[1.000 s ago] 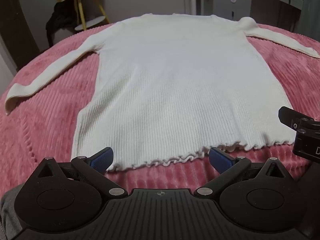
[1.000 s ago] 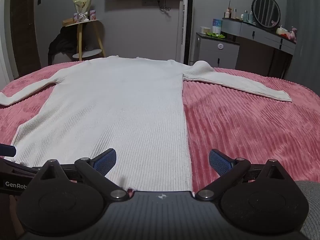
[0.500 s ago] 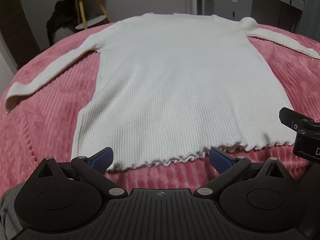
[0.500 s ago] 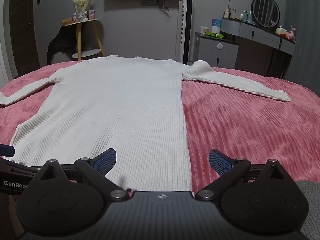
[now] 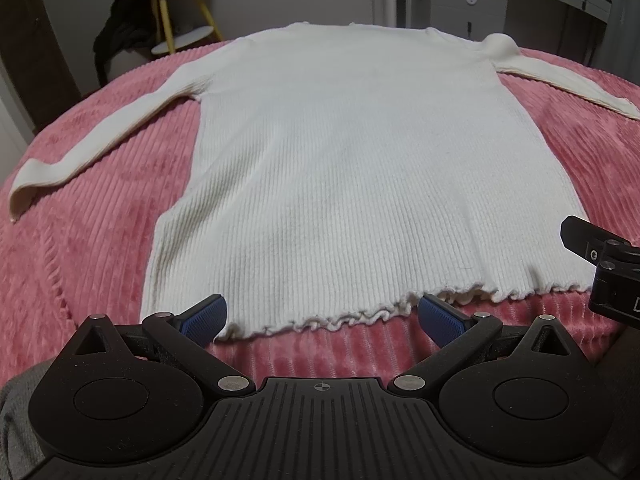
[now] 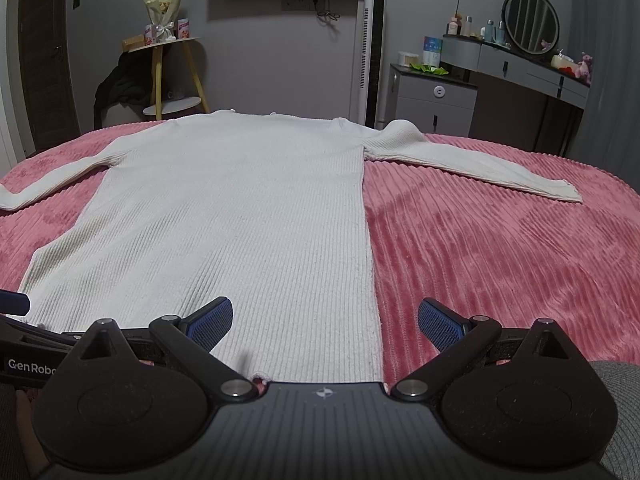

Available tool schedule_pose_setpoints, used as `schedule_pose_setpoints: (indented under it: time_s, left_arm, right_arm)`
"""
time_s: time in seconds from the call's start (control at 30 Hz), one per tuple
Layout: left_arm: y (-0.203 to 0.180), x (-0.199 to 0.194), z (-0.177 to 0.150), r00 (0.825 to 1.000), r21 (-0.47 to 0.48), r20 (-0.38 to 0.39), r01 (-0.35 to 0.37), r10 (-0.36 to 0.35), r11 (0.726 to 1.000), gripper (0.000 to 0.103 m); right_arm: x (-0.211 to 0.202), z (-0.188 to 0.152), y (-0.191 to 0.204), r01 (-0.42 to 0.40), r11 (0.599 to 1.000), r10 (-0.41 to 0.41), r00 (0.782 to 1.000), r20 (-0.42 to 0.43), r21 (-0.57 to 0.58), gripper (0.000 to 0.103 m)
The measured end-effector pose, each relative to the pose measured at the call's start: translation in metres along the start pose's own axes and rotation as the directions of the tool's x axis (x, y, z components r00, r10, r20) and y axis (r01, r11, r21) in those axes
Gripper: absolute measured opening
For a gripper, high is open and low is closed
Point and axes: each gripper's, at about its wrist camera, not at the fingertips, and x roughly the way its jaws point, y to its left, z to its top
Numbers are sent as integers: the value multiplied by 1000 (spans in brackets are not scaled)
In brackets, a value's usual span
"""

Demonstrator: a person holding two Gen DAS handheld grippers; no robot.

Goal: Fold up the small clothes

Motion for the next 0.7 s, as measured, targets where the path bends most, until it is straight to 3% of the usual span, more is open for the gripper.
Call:
schedule_pose_setpoints:
  time_s: [0.7]
  left_arm:
    - [3,2,3,1000,-14,-10,7,-7,1000,103]
  right_arm:
    - [4,-2,-1,-3,1000,3,1000,1,-1,99]
